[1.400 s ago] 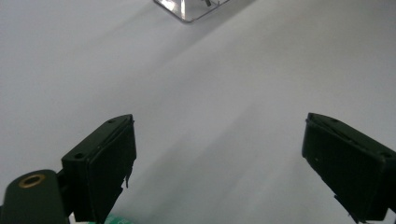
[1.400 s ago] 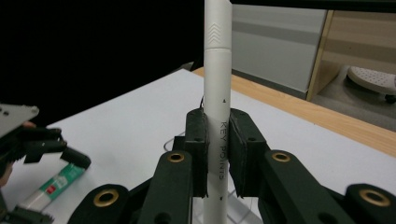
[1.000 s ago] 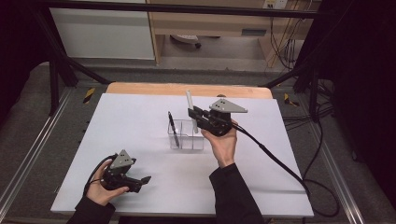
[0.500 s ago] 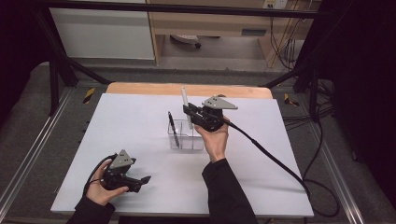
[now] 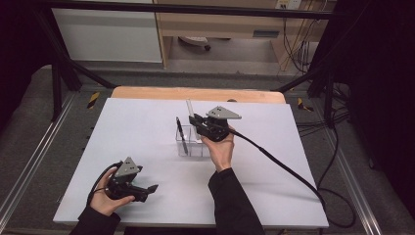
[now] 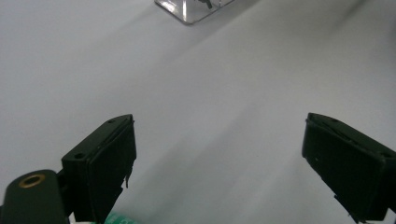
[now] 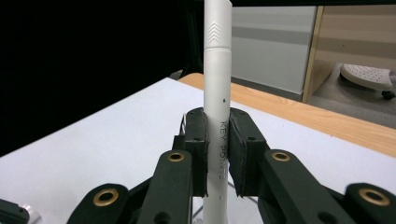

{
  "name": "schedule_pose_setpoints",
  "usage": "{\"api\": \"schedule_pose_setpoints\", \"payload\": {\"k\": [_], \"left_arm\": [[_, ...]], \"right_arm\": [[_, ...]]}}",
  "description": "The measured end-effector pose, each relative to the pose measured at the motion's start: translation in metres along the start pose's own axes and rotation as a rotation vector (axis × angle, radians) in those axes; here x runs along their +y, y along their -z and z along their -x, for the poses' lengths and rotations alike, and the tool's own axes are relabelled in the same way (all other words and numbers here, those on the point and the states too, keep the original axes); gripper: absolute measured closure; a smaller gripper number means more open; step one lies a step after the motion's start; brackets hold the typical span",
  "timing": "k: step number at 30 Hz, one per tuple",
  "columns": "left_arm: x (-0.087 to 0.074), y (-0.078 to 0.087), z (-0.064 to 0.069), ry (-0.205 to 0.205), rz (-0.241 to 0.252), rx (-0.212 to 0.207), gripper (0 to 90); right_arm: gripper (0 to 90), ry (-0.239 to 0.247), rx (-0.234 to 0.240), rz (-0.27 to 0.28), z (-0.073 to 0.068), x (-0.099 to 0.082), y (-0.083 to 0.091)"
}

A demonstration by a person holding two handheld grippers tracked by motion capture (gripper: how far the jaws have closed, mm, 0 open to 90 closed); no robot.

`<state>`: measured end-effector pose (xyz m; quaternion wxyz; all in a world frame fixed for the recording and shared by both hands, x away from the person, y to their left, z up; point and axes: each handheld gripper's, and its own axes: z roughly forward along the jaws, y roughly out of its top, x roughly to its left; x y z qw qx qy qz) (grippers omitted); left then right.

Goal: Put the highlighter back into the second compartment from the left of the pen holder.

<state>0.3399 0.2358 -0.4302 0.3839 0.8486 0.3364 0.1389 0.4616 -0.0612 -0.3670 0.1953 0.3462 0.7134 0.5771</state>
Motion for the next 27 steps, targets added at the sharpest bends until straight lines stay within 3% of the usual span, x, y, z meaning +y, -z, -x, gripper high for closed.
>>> {"api": "schedule_pose_setpoints", "payload": {"k": [14,27], "left_arm": [[0.0,-0.001,0.0,-0.003,-0.004,-0.001,9.7],[0.0,-0.001,0.0,-0.003,-0.004,0.0,9.7]], "right_arm": [[78.8,-0.022,0.003,-0.043,0.006,-0.036,-0.003],[77.7,-0.001,0.011,-0.083,0.007,-0.042,-0.001]]}}
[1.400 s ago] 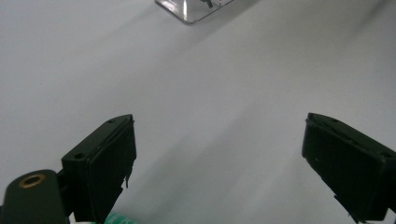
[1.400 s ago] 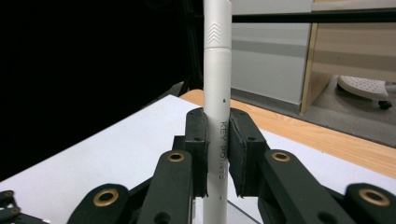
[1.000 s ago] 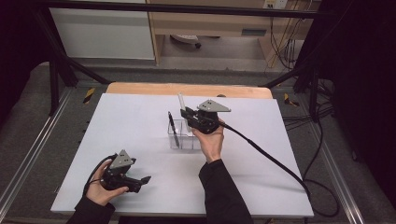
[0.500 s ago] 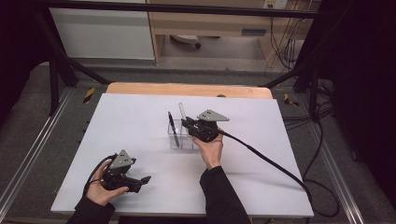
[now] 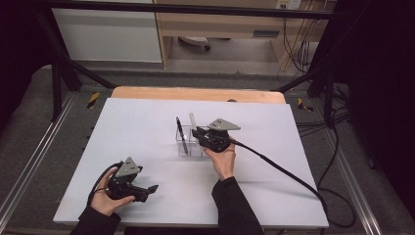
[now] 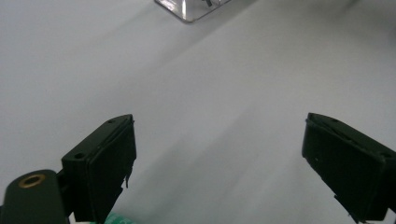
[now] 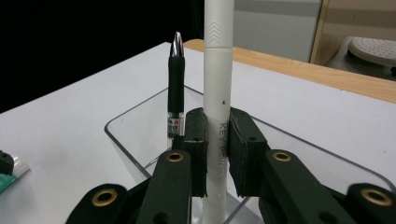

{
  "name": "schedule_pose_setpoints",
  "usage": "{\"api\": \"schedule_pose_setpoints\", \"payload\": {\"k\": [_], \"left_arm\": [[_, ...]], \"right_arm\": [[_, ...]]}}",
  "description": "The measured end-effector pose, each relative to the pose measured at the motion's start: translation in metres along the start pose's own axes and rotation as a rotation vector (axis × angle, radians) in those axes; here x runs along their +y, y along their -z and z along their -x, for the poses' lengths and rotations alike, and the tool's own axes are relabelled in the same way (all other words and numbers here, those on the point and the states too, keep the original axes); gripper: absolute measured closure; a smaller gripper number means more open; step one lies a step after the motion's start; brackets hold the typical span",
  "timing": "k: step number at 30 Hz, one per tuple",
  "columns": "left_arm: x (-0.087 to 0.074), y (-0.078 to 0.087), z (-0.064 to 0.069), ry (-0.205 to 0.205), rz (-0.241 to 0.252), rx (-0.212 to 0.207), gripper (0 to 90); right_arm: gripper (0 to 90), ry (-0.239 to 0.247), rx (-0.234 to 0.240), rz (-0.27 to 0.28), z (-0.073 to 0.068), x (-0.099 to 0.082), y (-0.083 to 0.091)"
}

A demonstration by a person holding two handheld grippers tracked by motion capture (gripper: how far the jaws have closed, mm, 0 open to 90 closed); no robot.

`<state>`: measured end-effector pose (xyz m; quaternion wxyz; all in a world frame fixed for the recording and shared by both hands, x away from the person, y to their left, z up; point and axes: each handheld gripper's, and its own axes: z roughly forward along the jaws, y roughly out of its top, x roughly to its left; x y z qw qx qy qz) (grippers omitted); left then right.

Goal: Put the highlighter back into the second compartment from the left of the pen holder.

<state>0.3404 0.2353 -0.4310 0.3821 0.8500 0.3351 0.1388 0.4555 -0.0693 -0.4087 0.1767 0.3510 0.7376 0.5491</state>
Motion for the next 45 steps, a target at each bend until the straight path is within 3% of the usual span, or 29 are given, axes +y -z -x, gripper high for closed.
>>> {"api": "schedule_pose_setpoints", "payload": {"k": [7,10,14,19,26,32,39,45], "left_arm": [[0.001,0.001,0.0,0.001,0.006,0.0,9.7],[0.001,0.002,-0.001,0.004,0.008,0.001,9.7],[0.001,0.003,-0.001,0.01,0.011,0.002,9.8],[0.001,0.004,-0.002,0.02,0.015,0.001,10.6],[0.002,0.008,-0.005,0.045,0.028,0.001,16.6],[0.002,0.013,-0.008,0.057,0.035,0.003,28.0],[0.0,0.024,-0.014,0.065,0.049,0.012,43.2],[-0.004,0.034,-0.019,0.069,0.059,0.016,59.4]], "right_arm": [[69.1,0.032,-0.023,0.001,-0.001,0.007,0.01],[59.7,0.034,-0.024,-0.008,-0.002,0.013,0.018],[43.3,0.069,-0.049,-0.056,-0.004,0.021,0.035],[26.5,0.074,-0.065,-0.096,-0.001,0.025,0.061],[8.8,0.07,-0.066,-0.188,0.009,0.013,0.091],[1.7,0.06,-0.068,-0.27,0.02,-0.011,0.106],[0.4,0.025,-0.069,-0.283,0.033,-0.034,0.122],[0.4,0.024,-0.074,-0.311,0.039,-0.047,0.13]]}}
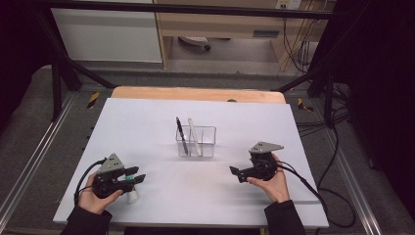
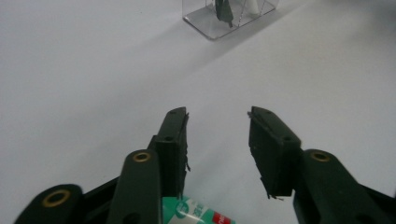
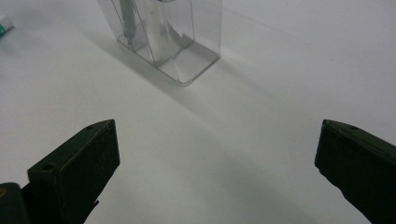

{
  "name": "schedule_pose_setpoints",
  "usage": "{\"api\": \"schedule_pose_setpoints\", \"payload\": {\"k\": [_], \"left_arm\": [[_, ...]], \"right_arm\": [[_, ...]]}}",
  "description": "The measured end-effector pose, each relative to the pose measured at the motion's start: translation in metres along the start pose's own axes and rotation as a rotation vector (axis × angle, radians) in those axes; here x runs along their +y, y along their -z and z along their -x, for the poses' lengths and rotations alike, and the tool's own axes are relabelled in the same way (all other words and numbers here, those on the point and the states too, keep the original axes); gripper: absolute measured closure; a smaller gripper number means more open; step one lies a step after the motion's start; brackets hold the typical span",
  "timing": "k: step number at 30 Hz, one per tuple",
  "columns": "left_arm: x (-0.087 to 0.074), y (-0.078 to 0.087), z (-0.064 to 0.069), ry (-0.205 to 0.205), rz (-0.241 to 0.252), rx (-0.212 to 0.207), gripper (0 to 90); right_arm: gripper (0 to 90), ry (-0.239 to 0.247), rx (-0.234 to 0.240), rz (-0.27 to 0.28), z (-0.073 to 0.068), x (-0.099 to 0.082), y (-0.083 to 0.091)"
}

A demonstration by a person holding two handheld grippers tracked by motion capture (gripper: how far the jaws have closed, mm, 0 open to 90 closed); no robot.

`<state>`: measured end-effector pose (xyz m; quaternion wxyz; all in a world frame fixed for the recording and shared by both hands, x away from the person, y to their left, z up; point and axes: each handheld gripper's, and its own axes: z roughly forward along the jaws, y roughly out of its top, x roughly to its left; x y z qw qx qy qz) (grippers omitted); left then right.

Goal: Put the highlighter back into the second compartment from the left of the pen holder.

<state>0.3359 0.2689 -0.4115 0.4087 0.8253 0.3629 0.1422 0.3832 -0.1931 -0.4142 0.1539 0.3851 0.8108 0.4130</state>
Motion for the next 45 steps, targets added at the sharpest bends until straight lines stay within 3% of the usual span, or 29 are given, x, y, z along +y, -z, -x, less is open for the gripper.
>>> {"api": "schedule_pose_setpoints", "payload": {"k": [7,13,20,30,45], "left_arm": [[-0.006,0.008,-0.006,-0.005,-0.007,-0.005,76.7],[-0.014,0.016,-0.013,0.014,-0.031,-0.018,88.7],[-0.025,0.021,-0.019,0.015,-0.064,-0.02,89.3],[-0.034,0.015,-0.022,0.012,-0.121,-0.027,89.3],[-0.033,0.006,-0.017,-0.001,-0.129,-0.048,89.3]], "right_arm": [[0.4,-0.014,0.006,-0.013,0.003,-0.011,0.0],[0.4,-0.027,0.013,-0.023,0.003,-0.019,-0.001],[0.4,-0.024,0.012,-0.029,0.002,-0.023,0.001],[0.4,-0.017,0.019,-0.039,0.0,-0.025,-0.002],[0.5,-0.02,0.024,-0.038,-0.001,-0.025,-0.003]]}}
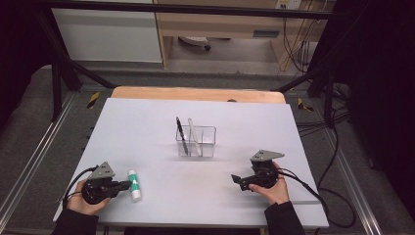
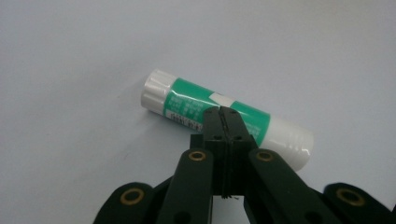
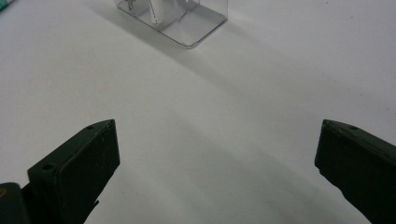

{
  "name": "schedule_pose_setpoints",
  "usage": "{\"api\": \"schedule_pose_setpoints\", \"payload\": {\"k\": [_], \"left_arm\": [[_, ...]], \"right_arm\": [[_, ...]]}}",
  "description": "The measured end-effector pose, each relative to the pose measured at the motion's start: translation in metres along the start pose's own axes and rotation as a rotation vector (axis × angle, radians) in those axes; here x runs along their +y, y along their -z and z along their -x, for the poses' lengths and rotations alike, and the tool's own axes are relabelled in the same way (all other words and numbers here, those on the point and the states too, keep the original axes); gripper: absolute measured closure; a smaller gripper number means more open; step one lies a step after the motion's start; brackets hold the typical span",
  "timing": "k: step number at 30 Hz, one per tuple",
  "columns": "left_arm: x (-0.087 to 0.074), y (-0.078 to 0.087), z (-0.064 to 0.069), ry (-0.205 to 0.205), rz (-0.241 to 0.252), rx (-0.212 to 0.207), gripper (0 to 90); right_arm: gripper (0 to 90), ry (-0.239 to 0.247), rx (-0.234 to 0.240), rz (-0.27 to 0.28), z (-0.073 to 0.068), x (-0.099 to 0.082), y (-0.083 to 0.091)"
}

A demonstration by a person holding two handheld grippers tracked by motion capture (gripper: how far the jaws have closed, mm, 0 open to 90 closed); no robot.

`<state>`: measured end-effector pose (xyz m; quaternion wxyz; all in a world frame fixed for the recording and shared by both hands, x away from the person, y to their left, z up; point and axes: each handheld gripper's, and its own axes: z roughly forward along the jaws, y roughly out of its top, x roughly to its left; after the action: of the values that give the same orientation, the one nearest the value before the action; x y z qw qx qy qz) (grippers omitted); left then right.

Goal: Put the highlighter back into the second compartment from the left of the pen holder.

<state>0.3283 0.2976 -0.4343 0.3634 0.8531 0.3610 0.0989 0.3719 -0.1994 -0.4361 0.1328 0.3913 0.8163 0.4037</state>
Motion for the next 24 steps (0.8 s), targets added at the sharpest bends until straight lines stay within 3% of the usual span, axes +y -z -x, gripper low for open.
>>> {"api": "schedule_pose_setpoints", "payload": {"k": [24], "left_arm": [[0.01,-0.021,0.017,-0.032,0.0,-0.037,89.2]], "right_arm": [[0.5,-0.006,0.006,0.008,-0.001,0.0,-0.002]]}}
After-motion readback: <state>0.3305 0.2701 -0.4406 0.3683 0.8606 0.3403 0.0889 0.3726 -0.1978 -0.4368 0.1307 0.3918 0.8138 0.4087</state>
